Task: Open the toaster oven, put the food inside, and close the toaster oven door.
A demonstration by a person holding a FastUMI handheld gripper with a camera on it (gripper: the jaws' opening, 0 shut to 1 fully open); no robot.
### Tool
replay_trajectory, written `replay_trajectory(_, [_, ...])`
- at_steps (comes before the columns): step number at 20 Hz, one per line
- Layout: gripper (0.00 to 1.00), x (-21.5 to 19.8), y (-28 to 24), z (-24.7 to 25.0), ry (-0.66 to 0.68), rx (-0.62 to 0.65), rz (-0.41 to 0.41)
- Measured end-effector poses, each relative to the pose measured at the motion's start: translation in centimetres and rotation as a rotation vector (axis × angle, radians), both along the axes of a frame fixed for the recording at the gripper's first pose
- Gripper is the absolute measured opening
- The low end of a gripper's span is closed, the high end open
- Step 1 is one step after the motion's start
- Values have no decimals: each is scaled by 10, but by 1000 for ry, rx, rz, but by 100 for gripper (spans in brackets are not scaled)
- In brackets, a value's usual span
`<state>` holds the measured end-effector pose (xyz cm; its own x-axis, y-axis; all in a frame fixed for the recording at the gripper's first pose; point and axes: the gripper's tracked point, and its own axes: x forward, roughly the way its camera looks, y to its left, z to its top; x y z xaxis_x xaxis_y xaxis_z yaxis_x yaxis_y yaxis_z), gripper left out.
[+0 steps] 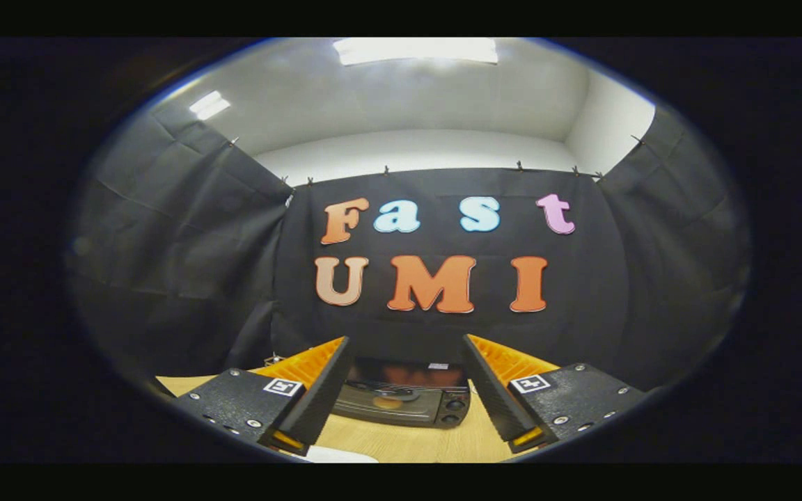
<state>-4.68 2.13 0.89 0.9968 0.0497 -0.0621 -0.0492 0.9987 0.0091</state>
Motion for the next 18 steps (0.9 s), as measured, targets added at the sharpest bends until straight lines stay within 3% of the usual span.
replay_trajectory(10, [93, -5, -11, 20, -20, 68, -2])
replay_trajectory(18, [94, -3, -3, 26, -68, 11, 6])
